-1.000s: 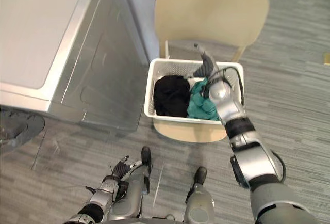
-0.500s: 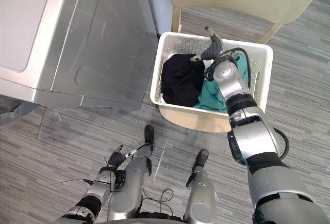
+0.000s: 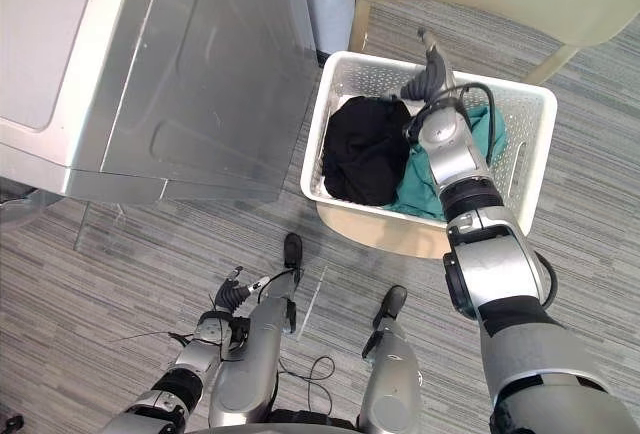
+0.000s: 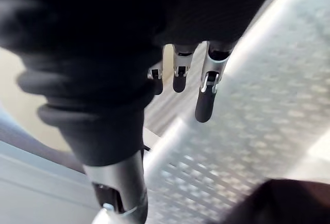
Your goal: Pick up the laundry basket with both hands and put the clothes into the washing machine.
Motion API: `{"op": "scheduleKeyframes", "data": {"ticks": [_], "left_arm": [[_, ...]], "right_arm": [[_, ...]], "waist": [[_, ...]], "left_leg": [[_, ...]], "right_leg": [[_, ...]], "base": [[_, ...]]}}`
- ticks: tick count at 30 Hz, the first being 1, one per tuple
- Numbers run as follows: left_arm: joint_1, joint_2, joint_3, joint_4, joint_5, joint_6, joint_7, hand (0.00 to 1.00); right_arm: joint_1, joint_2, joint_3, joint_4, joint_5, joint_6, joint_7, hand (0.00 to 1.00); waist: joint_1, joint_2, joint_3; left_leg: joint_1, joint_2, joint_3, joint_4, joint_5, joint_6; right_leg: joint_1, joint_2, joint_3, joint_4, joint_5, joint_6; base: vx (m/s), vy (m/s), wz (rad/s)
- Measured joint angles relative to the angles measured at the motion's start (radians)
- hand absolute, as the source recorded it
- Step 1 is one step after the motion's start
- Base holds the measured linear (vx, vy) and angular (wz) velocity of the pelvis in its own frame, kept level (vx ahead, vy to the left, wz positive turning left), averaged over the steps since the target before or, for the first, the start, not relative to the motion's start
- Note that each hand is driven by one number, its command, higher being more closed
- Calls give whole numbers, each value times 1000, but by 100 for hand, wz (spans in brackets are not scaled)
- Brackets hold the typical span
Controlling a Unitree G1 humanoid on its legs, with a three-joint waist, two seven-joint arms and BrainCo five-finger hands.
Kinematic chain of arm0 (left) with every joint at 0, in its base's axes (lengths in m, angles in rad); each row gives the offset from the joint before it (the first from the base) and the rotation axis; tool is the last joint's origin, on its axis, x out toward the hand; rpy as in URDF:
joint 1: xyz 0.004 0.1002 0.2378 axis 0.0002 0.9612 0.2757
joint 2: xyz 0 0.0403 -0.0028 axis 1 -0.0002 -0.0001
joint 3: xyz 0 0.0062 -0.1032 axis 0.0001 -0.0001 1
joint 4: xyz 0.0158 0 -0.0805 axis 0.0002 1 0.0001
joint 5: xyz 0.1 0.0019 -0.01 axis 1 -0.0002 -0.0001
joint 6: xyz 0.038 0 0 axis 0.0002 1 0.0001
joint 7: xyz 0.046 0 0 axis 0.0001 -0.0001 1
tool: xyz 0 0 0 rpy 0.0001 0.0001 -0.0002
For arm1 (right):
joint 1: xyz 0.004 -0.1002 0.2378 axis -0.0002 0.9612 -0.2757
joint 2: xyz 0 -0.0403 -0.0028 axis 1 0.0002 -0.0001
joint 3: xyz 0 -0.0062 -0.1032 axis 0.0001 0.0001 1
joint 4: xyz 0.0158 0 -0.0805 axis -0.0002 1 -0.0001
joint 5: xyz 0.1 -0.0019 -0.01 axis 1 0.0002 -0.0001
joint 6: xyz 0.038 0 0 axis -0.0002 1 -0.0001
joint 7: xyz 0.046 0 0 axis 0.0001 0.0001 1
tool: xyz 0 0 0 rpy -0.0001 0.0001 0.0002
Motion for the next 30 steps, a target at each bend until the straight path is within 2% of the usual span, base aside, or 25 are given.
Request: {"op": "scheduleKeyframes", "data": {"ticks": [3,7,10,12,17,22,25,27,30], "left_arm": [[1,-6,7,-1,2,0,18,0],[5,-7,19,-13,5,1,20,0],[8,-8,43,-20,10,2,21,0],[9,-6,50,-20,10,3,23,0],[12,-16,49,-20,10,11,26,0],[12,-17,49,-37,10,11,27,0],[13,-17,49,-42,11,11,27,0],[24,-10,49,-52,13,11,27,0],[37,4,49,-59,13,13,26,0]], "right_arm": [[36,3,-47,-208,-12,-4,-50,0],[86,14,-84,-325,-29,-11,-106,0],[136,54,-81,-337,-32,-12,-105,0],[181,90,-67,-335,-31,-12,-95,0],[217,111,5,-319,-27,-13,-49,0],[317,141,156,-321,-30,-35,43,0],[374,154,192,-331,-33,-44,85,0],[397,161,202,-347,-33,-46,99,0],[400,156,205,-347,-43,-50,110,0]], "waist": [[-9,-2,1],[-13,-4,2],[-13,-6,3],[-13,-13,7],[-14,-18,10],[-19,-20,11],[-23,-26,10],[-40,-38,16],[-41,-58,16]], "left_leg": [[0,1,0,0,0,0],[3,10,2,0,0,0],[5,12,5,0,0,0],[5,13,10,0,0,0],[6,12,22,0,0,0],[11,13,22,-18,16,-3],[12,12,16,-38,29,-2],[12,12,6,-55,43,-2],[12,13,8,-68,48,-3]], "right_leg": [[1,0,0,3,0,0],[0,1,2,14,0,0],[-2,1,6,16,0,0],[-7,1,11,16,0,0],[-15,1,27,16,0,0],[-16,7,25,16,0,0],[-16,8,15,16,0,0],[-17,8,3,16,0,0],[-22,8,3,16,0,0]], "base": [[0,0,0],[0,0,0],[-4,-3,-4],[-21,-6,-11],[-30,7,-8],[-6,2,1],[-7,0,10],[-10,2,12],[-7,1,1]]}}
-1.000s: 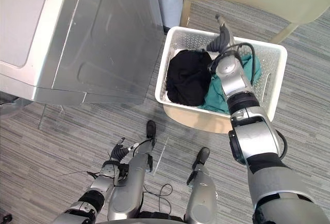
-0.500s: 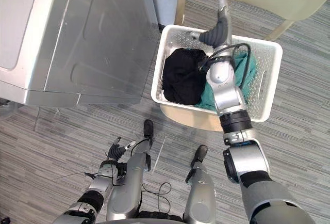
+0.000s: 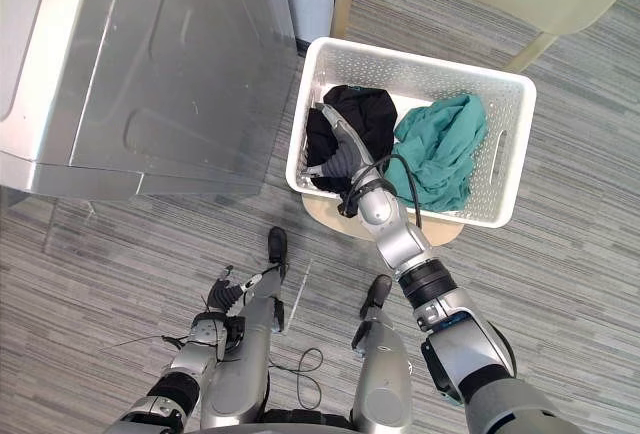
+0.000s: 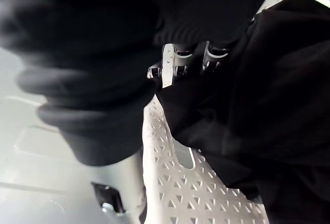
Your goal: Pick up the laundry basket with both hands and put the clothes into the washing machine.
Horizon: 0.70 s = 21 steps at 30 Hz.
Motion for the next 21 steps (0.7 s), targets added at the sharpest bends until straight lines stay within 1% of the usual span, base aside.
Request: {"op": "scheduleKeyframes", "data": {"ticks": [2,4,7,10,13,14,17,18,19,21], "left_arm": [[3,10,0,0,0,0,0,0],[3,14,0,0,0,-1,0,0],[5,18,-2,0,-1,-3,0,0],[5,21,-2,-2,-2,-4,2,0],[5,22,-2,-2,-5,-5,10,0],[5,22,-2,-3,-6,-5,10,0],[4,22,-2,-8,-13,-13,11,0],[4,22,-3,-9,-13,-14,11,0],[4,24,-10,-17,-16,-15,12,0],[2,23,-13,-20,-21,-17,12,0]], "right_arm": [[-11,1,1,37,-4,-11,4,0],[-55,-11,2,144,-7,-16,7,0],[-140,-41,0,260,-8,-10,7,0],[-217,-85,-13,339,-8,6,-6,0],[-248,-108,-35,386,-7,10,-20,0],[-256,-110,-42,401,-7,11,-20,0],[-299,-130,-56,482,-8,12,-23,0],[-310,-131,-64,503,-8,12,-23,0],[-345,-132,-76,570,-10,11,-35,0],[-370,-133,-97,619,-13,13,-41,0]], "waist": [[1,-9,0],[3,-11,-1],[3,-11,-1],[6,-11,-1],[12,-11,-1],[13,-11,-1],[29,-11,-1],[31,-11,-1],[32,-11,-1],[36,-11,0]], "left_leg": [[0,0,1,-1,0,0],[0,-1,-2,-9,1,-2],[-18,-2,-6,-18,16,3],[-34,-2,-11,-17,25,3],[-43,-2,-22,-17,26,3],[-46,-2,-24,-17,27,3],[-73,-2,-34,-14,30,-1],[-80,-1,-36,-14,31,0],[-94,-2,-41,-12,32,0],[-108,-4,-52,-6,32,0]], "right_leg": [[-1,0,1,0,0,0],[-6,0,1,0,0,0],[-22,1,-2,-1,0,0],[-34,3,-7,-2,0,0],[-35,4,-18,-2,0,0],[-37,4,-20,-2,0,0],[-57,9,-25,-3,0,0],[-63,10,-27,-3,0,0],[-72,10,-31,-4,0,0],[-79,10,-36,-4,0,0]], "base": [[0,0,0],[0,0,0],[-10,2,3],[-1,-1,5],[20,-5,8],[27,-5,6],[3,0,1],[9,4,8],[8,10,8],[9,13,9]]}}
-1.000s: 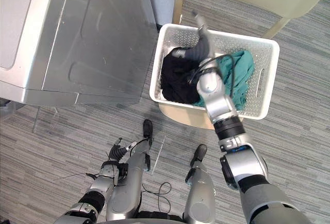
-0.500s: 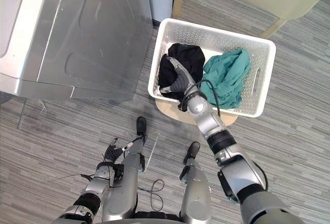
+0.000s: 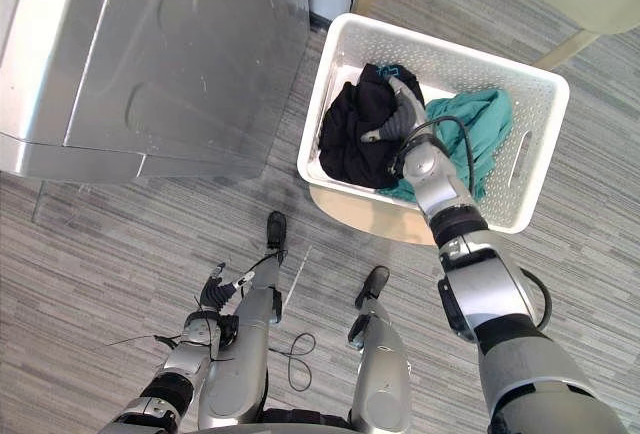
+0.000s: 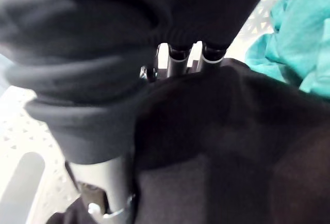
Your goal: Pick up the laundry basket with both hands and put the clothes into the washing machine.
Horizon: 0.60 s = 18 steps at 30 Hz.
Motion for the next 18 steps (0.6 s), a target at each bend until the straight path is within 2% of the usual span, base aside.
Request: {"op": "scheduleKeyframes", "data": {"ticks": [5,6,7,9,18], "left_arm": [[-28,-3,-42,-5,-15,-8,1,0],[-40,-13,-44,-5,-21,-7,2,0],[-44,-23,-45,-8,-21,-8,2,0],[-45,-33,-43,-9,-22,-9,2,0],[-44,-58,9,-9,-24,-6,21,0]], "right_arm": [[-38,-4,-62,99,-4,1,-20,0],[-41,-5,-75,112,-5,1,-20,100],[-47,-16,-94,122,-6,0,-22,100],[-51,-21,-127,122,-6,0,-26,100],[23,-10,-199,81,-29,-2,-57,100]], "waist": [[34,10,0],[46,17,0],[49,30,0],[53,38,0],[57,48,-5]], "left_leg": [[-50,-3,-39,23,-1,0],[-68,-5,-45,30,-1,0],[-84,-8,-64,38,-1,0],[-99,-11,-74,45,-2,0],[-101,-9,-87,71,-4,-4]], "right_leg": [[-19,4,-31,1,-1,-2],[-27,4,-38,1,-3,-4],[-32,4,-48,3,-4,-5],[-40,4,-51,6,-7,-9],[-35,0,-65,57,-53,-12]], "base": [[-8,15,15],[-27,31,20],[-28,33,21],[-31,39,15],[-17,14,9]]}}
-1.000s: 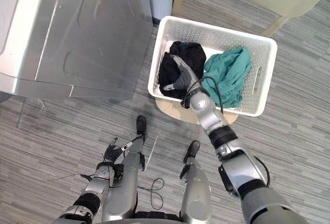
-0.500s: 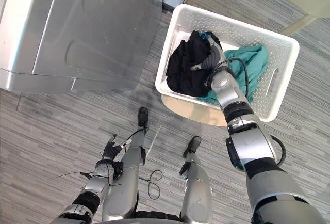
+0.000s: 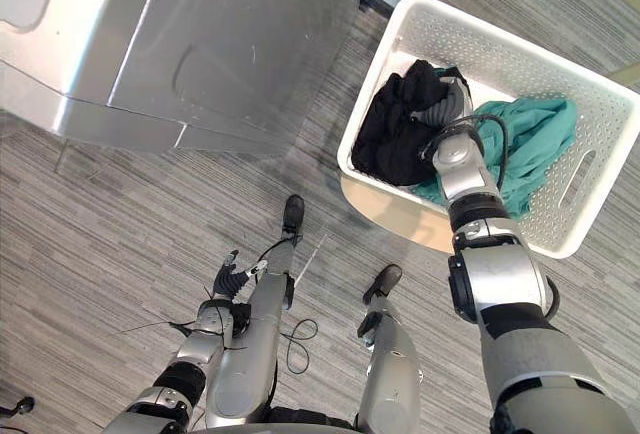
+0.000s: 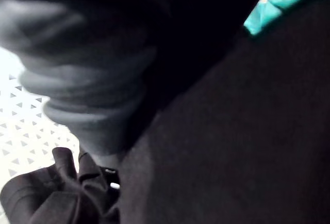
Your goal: Pick up the laundry basket with both hands and put the clothes into the washing machine.
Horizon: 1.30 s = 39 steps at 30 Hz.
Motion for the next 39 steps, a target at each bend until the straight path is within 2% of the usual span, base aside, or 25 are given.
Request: {"op": "scheduleKeyframes", "data": {"ticks": [3,8,12,15,16,17,18,19,20,22,23,24,25,26,27,28,29,31,32,34,36,39], "left_arm": [[10,-6,28,5,-26,-1,2,0],[72,5,95,22,-132,-3,-6,0],[165,12,233,32,-299,-8,-26,0],[234,13,355,69,-425,-6,-27,0],[256,12,453,71,-499,-5,-25,0],[254,12,506,70,-527,-4,-22,0],[249,10,616,41,-608,-7,2,0],[257,3,699,-50,-688,-28,45,0],[267,-12,751,-154,-708,-37,68,0],[279,-24,792,-316,-704,-71,106,0],[275,-25,821,-456,-684,-91,142,0],[272,-25,821,-513,-668,-101,159,0],[267,-33,819,-647,-624,-118,194,0],[262,-37,795,-771,-568,-137,223,0],[256,-36,770,-826,-537,-145,231,0],[247,-33,708,-950,-468,-157,252,0],[245,-31,694,-968,-458,-158,255,0],[214,1,527,-1071,-321,-157,259,0],[196,13,482,-1080,-296,-156,258,0],[111,53,312,-1082,-206,-156,223,0],[53,74,193,-1079,-192,-157,185,0],[-54,107,-15,-991,-205,-152,67,0]], "right_arm": [[43,22,0,-17,-1,3,-2,100],[167,25,-7,-103,0,42,11,100],[345,22,-95,-308,58,76,11,100],[456,34,-165,-448,118,78,-10,100],[509,49,-213,-530,149,76,-27,100],[532,57,-237,-563,161,76,-34,100],[584,78,-280,-643,194,77,-48,100],[638,111,-320,-735,244,73,-63,100],[681,138,-349,-811,254,71,-73,100],[727,168,-381,-899,285,42,-79,100],[728,175,-391,-957,311,24,-79,100],[727,175,-393,-982,311,15,-79,100],[726,175,-392,-1040,311,-3,-78,100],[723,175,-392,-1092,311,-21,-78,100],[718,175,-391,-1110,311,-32,-78,100],[702,175,-390,-1150,319,-51,-81,100],[697,175,-389,-1154,320,-55,-82,100],[654,173,-362,-1188,345,-85,-89,100],[642,170,-354,-1190,352,-90,-89,100],[601,163,-328,-1190,396,-108,-88,100],[560,161,-303,-1191,411,-121,-88,100],[489,131,-265,-1194,430,-122,-84,100]], "waist": [[-1,0,0],[-6,-2,-1],[-24,-6,-4],[-40,-20,-92],[-45,-28,-121],[-50,-34,-134],[-56,-45,-178],[-65,-58,-219],[-67,-71,-255],[-70,-87,-309],[-79,-94,-348],[-87,-94,-358],[-93,-91,-381],[-92,-88,-397],[-93,-86,-404],[-94,-76,-411],[-94,-73,-413],[-116,-40,-438],[-121,-32,-443],[-125,-16,-453],[-153,-11,-456],[-181,-5,-461]], "left_leg": [[27,5,14,2,0,0],[116,14,45,2,-11,-2],[247,11,77,-26,-20,-2],[302,11,94,-86,-21,-7],[345,10,97,-105,-12,-10],[358,9,97,-105,-12,-9],[370,8,93,-105,-12,-9],[385,5,83,-106,-14,-12],[395,3,78,-107,-19,-16],[415,-1,75,-108,-25,-18],[438,-2,81,-108,-31,-20],[446,-3,84,-108,-31,-21],[458,-2,93,-108,-31,-21],[475,1,112,-108,-31,-21],[484,3,121,-108,-31,-21],[510,8,145,-108,-31,-21],[514,9,150,-109,-31,-21],[534,19,181,-114,-39,-28],[540,20,188,-114,-42,-25],[572,32,233,-114,-51,-31],[585,37,253,-114,-51,-31],[598,44,290,-114,-51,-31]], "right_leg": [[16,0,20,0,0,0],[88,0,44,0,0,-1],[191,-6,56,-1,-13,3],[210,-6,69,-2,-30,11],[246,-8,69,-6,-36,13],[259,-8,67,-9,-38,13],[284,-6,54,-25,-39,13],[316,-4,41,-45,-38,14],[338,-2,31,-63,-38,14],[366,-1,21,-87,-38,15],[391,-1,24,-100,-36,17],[400,-1,25,-104,-36,18],[411,0,29,-111,-33,18],[419,0,45,-113,-31,17],[421,0,54,-113,-29,17],[435,2,77,-117,-23,15],[436,2,80,-118,-21,14],[439,9,113,-126,-11,13],[439,9,121,-126,-11,13],[439,14,170,-128,-2,12],[436,18,192,-129,5,4],[429,24,237,-149,25,11]], "base": [[-2,-4,-12],[-23,-6,-11],[-49,1,-11],[-15,-22,-7],[70,-37,-1],[91,-48,9],[88,-38,20],[126,-48,25],[128,-40,22],[94,-31,9],[73,-27,-2],[65,-27,-9],[17,-13,-18],[2,-11,-27],[-37,-9,-42],[-34,-6,-34],[-75,-2,-43],[-106,10,-37],[-138,29,-42],[-121,27,-53],[-93,10,-41],[-79,15,-41]]}}
